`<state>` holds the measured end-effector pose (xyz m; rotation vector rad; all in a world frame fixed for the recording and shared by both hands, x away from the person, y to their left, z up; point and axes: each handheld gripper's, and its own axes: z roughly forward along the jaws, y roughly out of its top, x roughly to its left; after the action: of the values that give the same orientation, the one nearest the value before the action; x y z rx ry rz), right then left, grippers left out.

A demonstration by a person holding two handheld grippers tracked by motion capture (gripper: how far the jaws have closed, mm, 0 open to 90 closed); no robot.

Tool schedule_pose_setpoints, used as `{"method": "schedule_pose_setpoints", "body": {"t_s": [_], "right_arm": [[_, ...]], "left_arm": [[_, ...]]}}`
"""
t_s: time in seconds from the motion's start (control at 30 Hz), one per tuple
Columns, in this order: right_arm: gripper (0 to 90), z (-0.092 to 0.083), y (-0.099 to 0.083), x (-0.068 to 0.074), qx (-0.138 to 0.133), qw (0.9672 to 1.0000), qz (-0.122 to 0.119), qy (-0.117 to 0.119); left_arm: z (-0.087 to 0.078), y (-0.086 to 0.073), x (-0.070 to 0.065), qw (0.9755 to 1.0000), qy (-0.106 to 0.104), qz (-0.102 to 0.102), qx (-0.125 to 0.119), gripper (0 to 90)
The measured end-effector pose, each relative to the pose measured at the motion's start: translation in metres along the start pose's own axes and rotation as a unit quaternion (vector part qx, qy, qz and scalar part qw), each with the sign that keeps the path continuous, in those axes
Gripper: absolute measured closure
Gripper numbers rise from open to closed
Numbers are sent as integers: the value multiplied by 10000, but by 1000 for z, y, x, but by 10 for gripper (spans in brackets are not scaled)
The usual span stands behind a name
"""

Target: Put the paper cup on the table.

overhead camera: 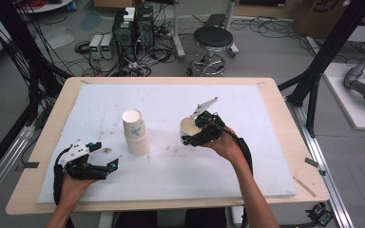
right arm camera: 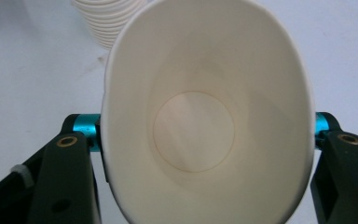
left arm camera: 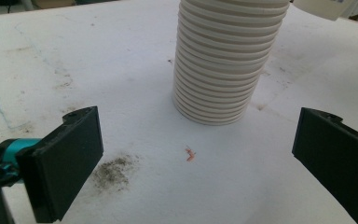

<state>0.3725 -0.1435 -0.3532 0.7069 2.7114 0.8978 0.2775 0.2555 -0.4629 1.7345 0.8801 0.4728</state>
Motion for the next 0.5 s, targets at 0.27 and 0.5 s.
{"method": "schedule_pose_setpoints", "body": {"t_s": [0.27,0.5], "right_arm": [[350,14,3,-4,197,9997,19,-109],[350,29,6,-7,397,9990,33,-205]], "left_arm": [[1,0,0,10000,-16,-36,26,18],[1,0,-1,10000,-23,59,36,18]]}}
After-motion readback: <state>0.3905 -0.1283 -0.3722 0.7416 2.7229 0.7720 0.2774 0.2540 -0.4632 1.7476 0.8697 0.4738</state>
